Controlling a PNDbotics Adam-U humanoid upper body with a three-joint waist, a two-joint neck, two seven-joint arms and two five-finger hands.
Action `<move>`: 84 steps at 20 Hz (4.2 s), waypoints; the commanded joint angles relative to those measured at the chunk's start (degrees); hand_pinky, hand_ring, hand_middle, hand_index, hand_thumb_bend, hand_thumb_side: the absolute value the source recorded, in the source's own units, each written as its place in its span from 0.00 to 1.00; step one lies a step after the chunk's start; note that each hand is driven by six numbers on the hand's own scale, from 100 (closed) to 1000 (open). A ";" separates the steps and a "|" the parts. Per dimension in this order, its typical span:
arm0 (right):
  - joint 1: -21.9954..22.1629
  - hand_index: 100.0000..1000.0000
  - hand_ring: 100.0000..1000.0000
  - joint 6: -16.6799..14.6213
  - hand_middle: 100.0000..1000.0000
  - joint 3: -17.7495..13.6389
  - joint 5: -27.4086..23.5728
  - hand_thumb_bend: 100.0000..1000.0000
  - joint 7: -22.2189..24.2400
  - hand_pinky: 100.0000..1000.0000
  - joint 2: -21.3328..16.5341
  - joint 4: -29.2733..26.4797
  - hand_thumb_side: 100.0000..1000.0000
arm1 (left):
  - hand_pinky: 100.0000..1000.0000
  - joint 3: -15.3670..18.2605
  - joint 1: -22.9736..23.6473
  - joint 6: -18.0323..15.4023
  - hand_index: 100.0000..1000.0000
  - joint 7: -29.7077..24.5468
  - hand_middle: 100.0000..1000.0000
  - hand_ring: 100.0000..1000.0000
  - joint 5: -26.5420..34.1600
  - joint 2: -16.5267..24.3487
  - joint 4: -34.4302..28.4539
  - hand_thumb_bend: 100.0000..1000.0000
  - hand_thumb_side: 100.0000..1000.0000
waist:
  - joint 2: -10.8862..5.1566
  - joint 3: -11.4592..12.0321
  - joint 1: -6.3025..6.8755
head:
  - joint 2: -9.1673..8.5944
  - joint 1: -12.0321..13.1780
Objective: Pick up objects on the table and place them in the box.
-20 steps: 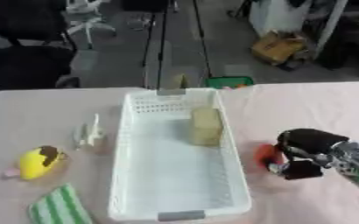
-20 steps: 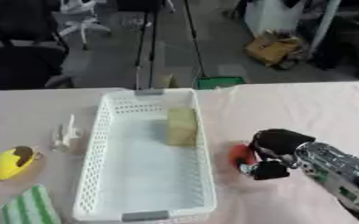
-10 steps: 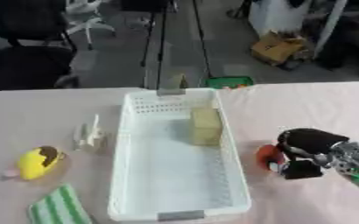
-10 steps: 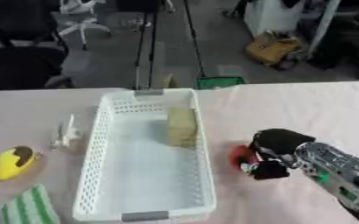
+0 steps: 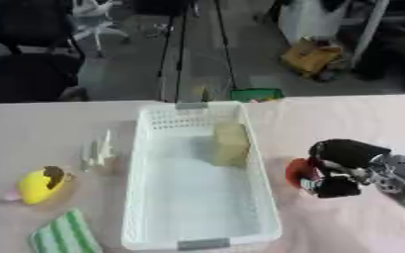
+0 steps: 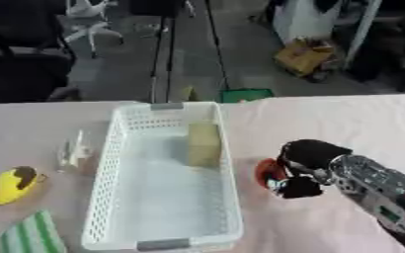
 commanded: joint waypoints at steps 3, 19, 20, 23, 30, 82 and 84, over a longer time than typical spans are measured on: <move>-1.92 0.47 0.86 0.09 0.29 -0.36 -0.42 0.00 0.47 0.89 -2.57 -1.95 0.93 | 0.96 0.29 -0.63 0.04 0.89 -0.14 0.88 0.97 -0.20 1.49 -0.84 0.21 1.00 | -1.47 -0.10 -0.30 | -0.06 0.00; -7.57 0.45 0.85 0.73 0.28 0.21 -2.08 0.00 3.32 0.91 -5.05 -9.82 0.95 | 0.96 0.14 -0.52 -0.02 0.89 -0.51 0.88 0.97 -0.41 2.34 -0.84 0.22 1.00 | -2.51 -0.84 -1.61 | 0.69 1.57; -8.00 0.45 0.85 0.81 0.28 0.27 -2.23 0.00 3.58 0.91 -5.13 -10.44 0.95 | 0.96 0.13 -0.52 -0.02 0.89 -0.52 0.88 0.97 -0.43 2.37 -0.84 0.22 1.00 | -2.54 -0.84 -1.67 | 0.76 1.61; -9.53 0.44 0.85 1.09 0.27 0.30 -2.63 0.00 4.20 0.91 -5.19 -12.27 0.95 | 0.96 0.10 -0.57 -0.03 0.89 -0.54 0.88 0.97 -0.46 2.45 -0.84 0.22 1.00 | -2.59 -0.76 -1.81 | 0.91 1.68; -14.42 0.43 0.84 1.48 0.26 1.22 -3.22 0.00 5.98 0.91 -3.73 -14.74 0.96 | 0.96 0.01 -0.78 -0.02 0.89 -0.62 0.88 0.97 -0.48 2.65 -0.84 0.22 1.00 | -2.56 -0.34 -2.19 | 1.58 1.92; -22.87 0.83 0.96 -14.67 0.73 1.68 8.25 0.29 3.91 0.97 14.94 15.18 1.00 | 0.96 -0.97 -4.55 -0.30 0.89 -1.85 0.87 0.97 -0.40 1.31 -0.84 0.21 1.00 | 0.78 4.63 -3.04 | -1.11 -3.05; -22.95 0.84 0.96 -14.59 0.75 1.58 7.92 0.30 3.99 0.97 14.78 14.83 1.00 | 0.96 -0.97 -4.46 -0.28 0.89 -1.85 0.87 0.97 -0.42 1.35 -0.84 0.22 1.00 | 0.67 4.46 -3.00 | -0.94 -2.97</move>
